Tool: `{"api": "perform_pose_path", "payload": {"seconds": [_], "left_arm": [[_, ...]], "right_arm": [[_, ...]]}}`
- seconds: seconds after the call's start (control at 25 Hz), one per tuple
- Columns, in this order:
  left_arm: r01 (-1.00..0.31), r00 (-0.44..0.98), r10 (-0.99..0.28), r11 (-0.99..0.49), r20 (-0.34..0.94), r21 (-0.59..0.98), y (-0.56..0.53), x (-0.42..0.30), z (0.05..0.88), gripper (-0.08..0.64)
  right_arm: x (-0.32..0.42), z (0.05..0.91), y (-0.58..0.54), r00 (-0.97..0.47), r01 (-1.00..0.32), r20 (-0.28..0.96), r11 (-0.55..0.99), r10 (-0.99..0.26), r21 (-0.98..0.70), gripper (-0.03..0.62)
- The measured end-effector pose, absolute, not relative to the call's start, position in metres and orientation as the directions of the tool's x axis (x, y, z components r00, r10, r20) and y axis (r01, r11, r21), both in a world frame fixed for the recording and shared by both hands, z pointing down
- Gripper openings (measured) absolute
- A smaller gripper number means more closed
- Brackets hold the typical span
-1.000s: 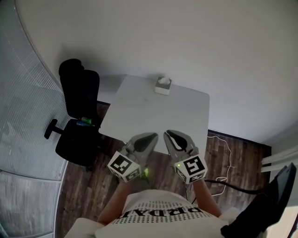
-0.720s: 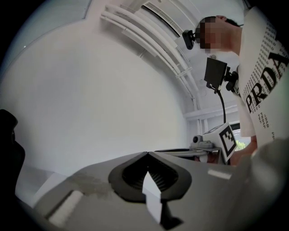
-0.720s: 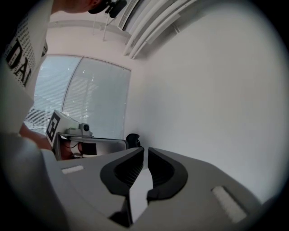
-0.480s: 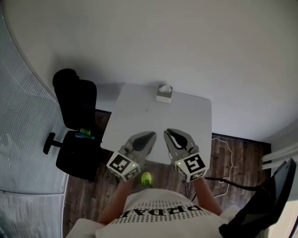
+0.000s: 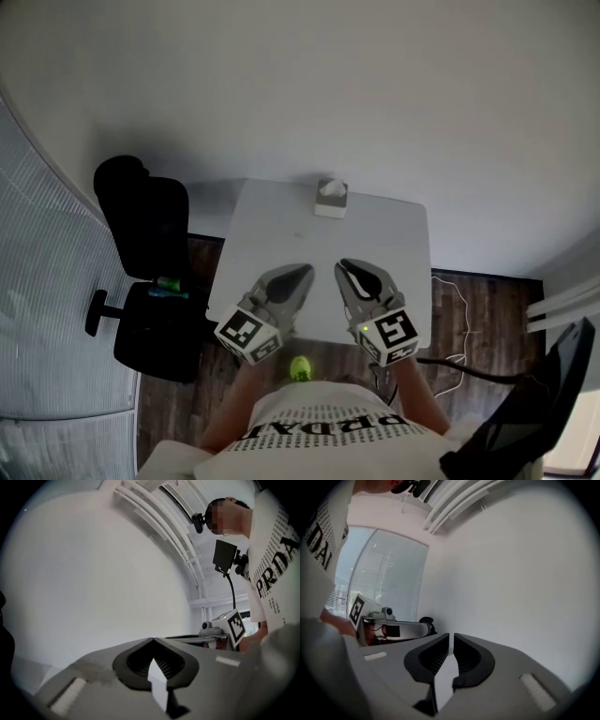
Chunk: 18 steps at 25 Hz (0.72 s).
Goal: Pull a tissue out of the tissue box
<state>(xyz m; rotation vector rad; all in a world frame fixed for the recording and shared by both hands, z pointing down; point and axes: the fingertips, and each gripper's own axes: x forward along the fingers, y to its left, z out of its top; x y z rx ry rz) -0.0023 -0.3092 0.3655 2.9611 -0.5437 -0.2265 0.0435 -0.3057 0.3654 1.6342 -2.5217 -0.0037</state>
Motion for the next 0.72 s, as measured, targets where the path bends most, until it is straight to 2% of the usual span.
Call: {"api": "perform_pose_path", "payload": {"seconds": [0.44, 0.72], "left_arm": [[-0.303, 0.938, -0.327, -0.934, -0.116, 0.189, -0.326, 0.015, 0.384, -0.009], [-0.305, 0.939, -0.327, -0.936, -0.109, 0.176, -0.333, 0.039, 0.375, -0.009]], "right_arm": [[0.071, 0.382, -0.324, -0.357, -0.926, 0.157, 0.372, -0.921, 0.072, 0.028], [0.107, 0.376, -0.342, -0.364, -0.924, 0.134, 0.375, -0.922, 0.069, 0.028]]}}
